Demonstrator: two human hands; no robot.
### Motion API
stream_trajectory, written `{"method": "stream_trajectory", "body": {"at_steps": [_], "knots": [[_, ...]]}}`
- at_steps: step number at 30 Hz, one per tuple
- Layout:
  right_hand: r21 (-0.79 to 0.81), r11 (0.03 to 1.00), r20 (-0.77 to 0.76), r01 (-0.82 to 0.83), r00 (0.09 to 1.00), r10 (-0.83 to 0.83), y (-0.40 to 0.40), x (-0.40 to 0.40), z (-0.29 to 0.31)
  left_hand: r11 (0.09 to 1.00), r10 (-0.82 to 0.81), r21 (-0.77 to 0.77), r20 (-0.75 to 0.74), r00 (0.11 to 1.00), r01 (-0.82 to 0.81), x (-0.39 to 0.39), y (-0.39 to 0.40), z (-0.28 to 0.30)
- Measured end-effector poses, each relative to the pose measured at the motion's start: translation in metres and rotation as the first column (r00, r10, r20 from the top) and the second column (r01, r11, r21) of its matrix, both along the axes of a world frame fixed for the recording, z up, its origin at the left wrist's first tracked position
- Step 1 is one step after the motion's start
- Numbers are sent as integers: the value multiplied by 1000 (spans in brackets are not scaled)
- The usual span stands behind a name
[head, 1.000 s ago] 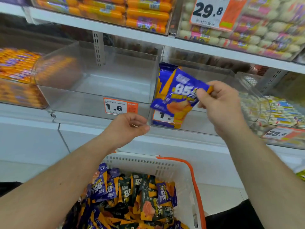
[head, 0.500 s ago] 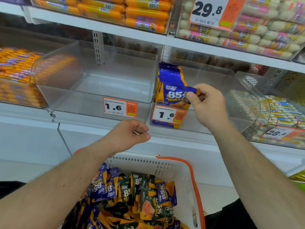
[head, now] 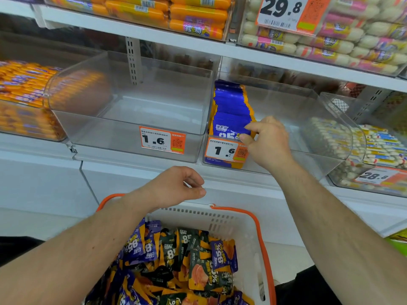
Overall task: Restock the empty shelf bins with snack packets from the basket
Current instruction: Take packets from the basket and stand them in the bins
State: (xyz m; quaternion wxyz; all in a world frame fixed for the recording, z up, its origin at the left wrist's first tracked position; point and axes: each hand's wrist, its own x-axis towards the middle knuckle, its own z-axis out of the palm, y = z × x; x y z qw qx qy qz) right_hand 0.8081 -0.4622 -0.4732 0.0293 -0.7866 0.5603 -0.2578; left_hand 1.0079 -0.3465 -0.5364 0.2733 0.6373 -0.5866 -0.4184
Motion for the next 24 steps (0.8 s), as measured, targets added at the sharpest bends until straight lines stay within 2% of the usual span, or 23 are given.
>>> {"method": "stream_trajectory", "body": {"at_steps": [7, 9, 11, 13, 14, 16, 18, 20, 21, 22, 23, 24], "knots": [[-6, 999, 105, 54, 993, -53, -1, 2, -8, 1000, -22, 8, 8, 1000, 22, -1, 1, -1], [-114, 988, 157, 105, 984, -86, 6, 5, -12, 999, -34, 16, 22, 999, 34, 1, 2, -5], [-336, 936, 256, 106, 966, -18, 19, 9, -15, 998, -53, 33, 47, 997, 51, 1, 3, -12], [-521, 853, 209, -10, 968, 138, 36, 18, -25, 991, -115, 79, 102, 988, 107, 0, 7, -20], [-528, 840, 153, -122, 960, 236, 45, 23, -37, 981, -169, 116, 145, 975, 153, -1, 10, -25], [-374, 861, 109, -345, 905, 410, 62, 29, -72, 945, -295, 212, 236, 926, 248, -3, 16, -32], [-121, 862, 69, -492, 862, 502, 79, 27, -112, 898, -412, 303, 331, 849, 318, -5, 20, -40], [218, 805, -182, -551, 788, 589, 93, 18, -151, 847, -509, 393, 410, 757, 357, -6, 24, -47], [422, 746, -332, -515, 677, 656, 100, 13, -169, 817, -555, 441, 428, 714, 371, -8, 26, -51], [608, 666, -418, -432, 539, 731, 106, 10, -186, 788, -594, 482, 437, 676, 382, -10, 28, -53], [737, 595, -453, -319, 420, 786, 111, 7, -201, 765, -625, 513, 443, 643, 389, -12, 29, -55], [807, 551, -468, -210, 341, 815, 115, 4, -215, 744, -650, 535, 443, 617, 400, -14, 30, -55]]}}
